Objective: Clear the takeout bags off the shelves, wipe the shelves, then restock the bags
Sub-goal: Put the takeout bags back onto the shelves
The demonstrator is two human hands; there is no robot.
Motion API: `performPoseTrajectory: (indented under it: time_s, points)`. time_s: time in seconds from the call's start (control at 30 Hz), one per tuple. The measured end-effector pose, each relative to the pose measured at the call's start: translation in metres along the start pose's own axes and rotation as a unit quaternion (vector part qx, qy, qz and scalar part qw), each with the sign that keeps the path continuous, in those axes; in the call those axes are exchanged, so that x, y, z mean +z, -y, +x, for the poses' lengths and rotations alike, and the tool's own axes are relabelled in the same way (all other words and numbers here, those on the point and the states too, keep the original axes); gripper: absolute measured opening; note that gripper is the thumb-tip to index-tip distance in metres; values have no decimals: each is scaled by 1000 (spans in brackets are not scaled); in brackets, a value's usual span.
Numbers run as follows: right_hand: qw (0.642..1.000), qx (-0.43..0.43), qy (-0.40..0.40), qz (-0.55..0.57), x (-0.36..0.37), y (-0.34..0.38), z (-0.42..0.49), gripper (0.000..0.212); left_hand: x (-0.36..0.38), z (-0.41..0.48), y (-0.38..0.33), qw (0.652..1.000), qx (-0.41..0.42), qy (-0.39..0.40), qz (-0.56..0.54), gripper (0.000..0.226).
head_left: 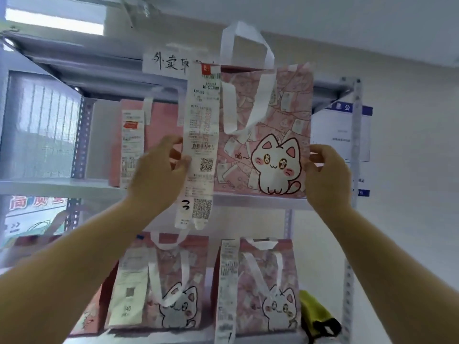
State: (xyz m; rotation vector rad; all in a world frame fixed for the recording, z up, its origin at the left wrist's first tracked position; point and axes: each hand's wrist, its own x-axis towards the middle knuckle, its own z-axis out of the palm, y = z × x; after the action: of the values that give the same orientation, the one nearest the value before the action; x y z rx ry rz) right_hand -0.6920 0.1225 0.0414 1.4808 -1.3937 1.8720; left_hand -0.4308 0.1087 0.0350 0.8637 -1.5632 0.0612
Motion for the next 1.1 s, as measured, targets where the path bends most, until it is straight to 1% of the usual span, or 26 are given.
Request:
performPoseTrajectory:
  time_s: [0.17, 0.33, 0.4, 0.5, 0.6, 0.73, 0.9, 1.0, 1.07, 1.1]
  points:
    - [999, 31, -10, -21, 7, -40, 16, 22, 53, 18, 16, 999, 16, 28, 5, 29]
    - [995, 68, 22, -64, 28, -75, 32, 25, 93, 33, 32, 998, 12, 57, 6, 27]
    - [995, 73, 36, -65, 37, -85, 36, 29, 104, 39, 39, 997, 8, 71, 3, 26]
    - [993, 71, 59, -67, 49, -95, 41, 33, 114, 47, 48, 996, -4, 89, 12, 28]
    - [991, 57, 82, -84, 62, -103, 47, 30, 122, 56, 59, 995, -10, 94, 23, 27]
    - [988, 53, 121, -84, 77, -108, 52, 32, 129, 65, 72, 995, -8, 87, 53, 24]
    - [982, 62, 159, -83, 87, -115, 59, 32, 136, 74, 78, 990, -5, 101, 103, 19]
    - [980, 57, 148, -122, 84, -116, 59, 35, 136, 75, 77, 986, 29, 77, 142, 8]
    - [982, 47, 110, -144, 79, -116, 58, 37, 133, 73, 75, 983, 65, 29, 170, 11]
    - [985, 36, 90, -143, 75, -116, 58, 35, 131, 72, 72, 981, 82, 5, 173, 16]
